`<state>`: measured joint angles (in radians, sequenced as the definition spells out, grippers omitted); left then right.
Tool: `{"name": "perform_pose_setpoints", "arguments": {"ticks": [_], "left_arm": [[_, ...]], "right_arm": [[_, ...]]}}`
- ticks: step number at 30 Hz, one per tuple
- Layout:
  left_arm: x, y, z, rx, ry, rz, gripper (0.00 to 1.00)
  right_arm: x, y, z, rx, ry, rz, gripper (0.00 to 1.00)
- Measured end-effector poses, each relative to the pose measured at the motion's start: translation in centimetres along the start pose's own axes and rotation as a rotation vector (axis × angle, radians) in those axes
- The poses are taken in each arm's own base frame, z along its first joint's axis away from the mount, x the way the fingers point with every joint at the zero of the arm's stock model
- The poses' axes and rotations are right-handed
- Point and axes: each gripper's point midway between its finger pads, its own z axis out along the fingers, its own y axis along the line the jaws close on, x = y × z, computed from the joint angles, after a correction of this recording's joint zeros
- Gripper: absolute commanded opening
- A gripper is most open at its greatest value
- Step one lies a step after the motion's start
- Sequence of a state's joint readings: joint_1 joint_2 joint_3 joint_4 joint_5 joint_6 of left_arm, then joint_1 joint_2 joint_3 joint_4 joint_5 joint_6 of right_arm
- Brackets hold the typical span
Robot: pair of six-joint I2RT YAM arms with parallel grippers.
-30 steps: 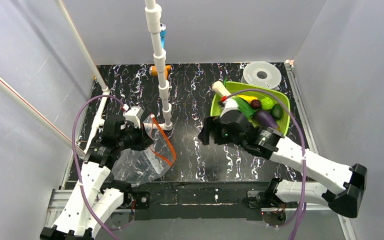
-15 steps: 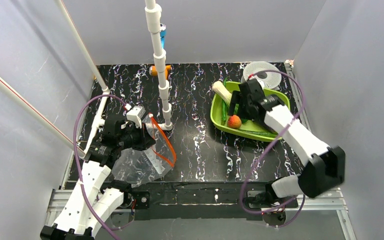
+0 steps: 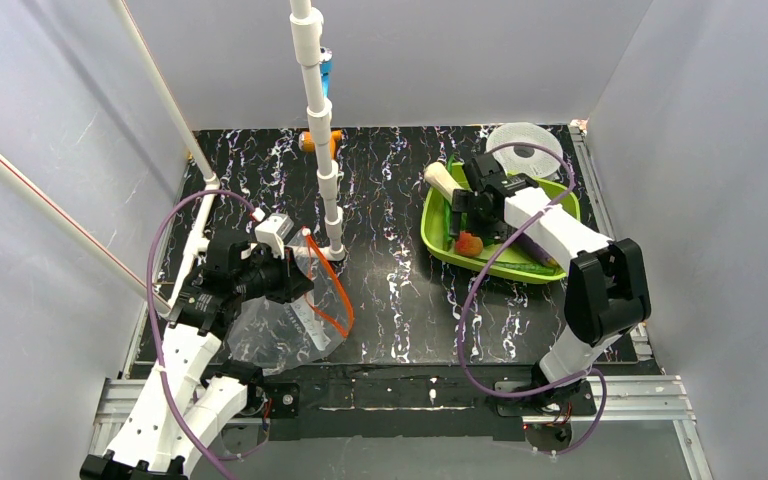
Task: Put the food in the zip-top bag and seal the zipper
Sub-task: Pick up the fake fruit from the bin.
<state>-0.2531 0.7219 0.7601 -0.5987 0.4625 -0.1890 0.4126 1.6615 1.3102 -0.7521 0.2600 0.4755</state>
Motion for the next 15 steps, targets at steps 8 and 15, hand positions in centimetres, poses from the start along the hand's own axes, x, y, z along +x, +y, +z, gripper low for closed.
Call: {"name": "perform_pose_setpoints", "arguments": {"ticks": [8,15], "left_arm": [[0.0,-0.3,0.0,0.017,0.002,0.01,0.0],[0.0,-0.3,0.0,0.017,0.002,0.01,0.0]], "right_arm": [[1.1,0.4,3.2,-0.009,0.035,-0.034,0.85],[1.5,-0.1,6.1,0.042,0.077,-0.048,0.64]]}}
